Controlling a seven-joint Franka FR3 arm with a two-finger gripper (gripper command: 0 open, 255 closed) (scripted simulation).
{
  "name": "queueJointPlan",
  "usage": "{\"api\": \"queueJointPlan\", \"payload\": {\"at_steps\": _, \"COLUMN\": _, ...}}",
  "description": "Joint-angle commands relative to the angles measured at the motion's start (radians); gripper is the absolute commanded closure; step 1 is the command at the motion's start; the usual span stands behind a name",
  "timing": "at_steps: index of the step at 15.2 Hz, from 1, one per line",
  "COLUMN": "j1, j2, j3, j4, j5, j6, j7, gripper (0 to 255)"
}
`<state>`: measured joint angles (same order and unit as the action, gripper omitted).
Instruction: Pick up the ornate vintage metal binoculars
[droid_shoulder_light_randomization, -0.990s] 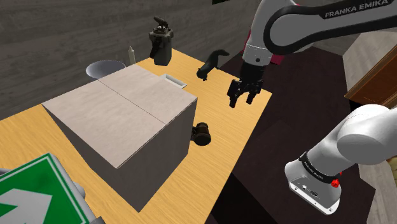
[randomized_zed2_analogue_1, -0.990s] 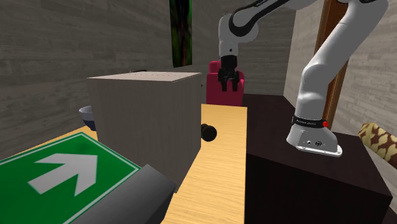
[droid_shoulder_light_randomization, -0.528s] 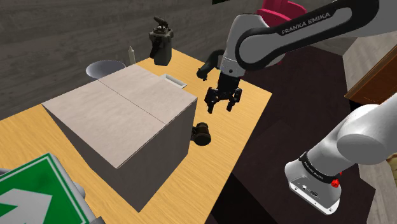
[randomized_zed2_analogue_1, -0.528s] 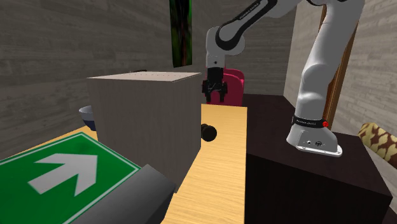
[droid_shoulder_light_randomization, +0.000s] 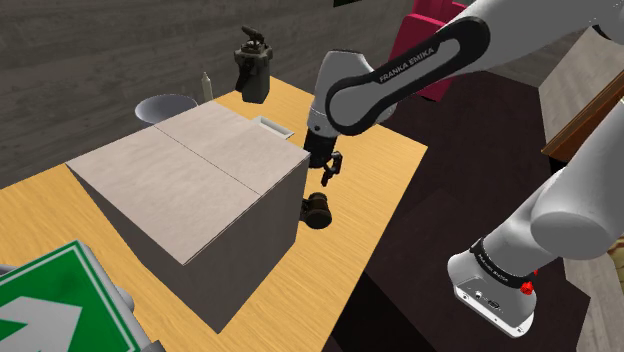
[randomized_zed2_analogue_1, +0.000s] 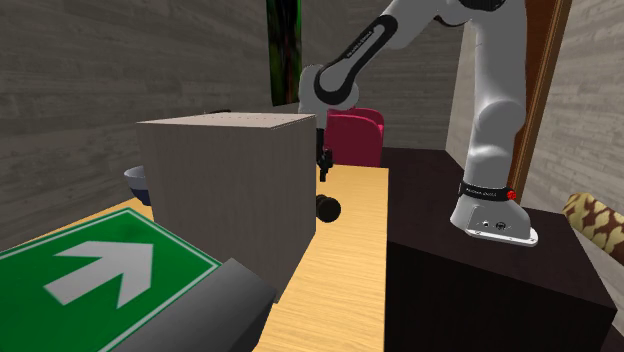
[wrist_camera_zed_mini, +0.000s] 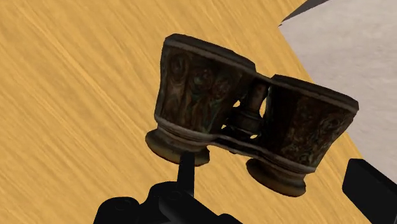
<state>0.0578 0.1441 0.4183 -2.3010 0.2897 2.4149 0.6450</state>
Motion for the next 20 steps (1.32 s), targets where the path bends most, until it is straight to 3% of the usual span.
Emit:
{"api": "queueJointPlan", "payload": {"at_steps": 1, "j1": 0.016, "j2": 0.085, "j3": -0.008, "j4": 0.056, "j5": -0.035, "j6": 0.041, "j7": 0.06, "gripper": 0}}
{"api": "queueJointPlan", "payload": {"at_steps": 5, "j1": 0.06, "j2": 0.224, "j3": -0.038, "j4": 0.166, "j5": -0.089, "j6": 0.089, "j7": 0.152, "gripper": 0}}
{"api": "queueJointPlan", "payload": {"at_steps": 14, "j1": 0.075, "j2": 0.309, "j3": -0.053, "j4": 0.167, "j5": -0.107, "j6": 0.171, "j7": 0.146, "gripper": 0}}
{"api": "queueJointPlan", "payload": {"at_steps": 15, "j1": 0.076, "j2": 0.31, "j3": -0.053, "j4": 0.167, "j5": -0.107, "j6": 0.171, "j7": 0.147, "gripper": 255}}
{"api": "queueJointPlan", "payload": {"at_steps": 20, "j1": 0.075, "j2": 0.31, "j3": -0.054, "j4": 0.169, "j5": -0.107, "j6": 0.17, "j7": 0.146, "gripper": 255}}
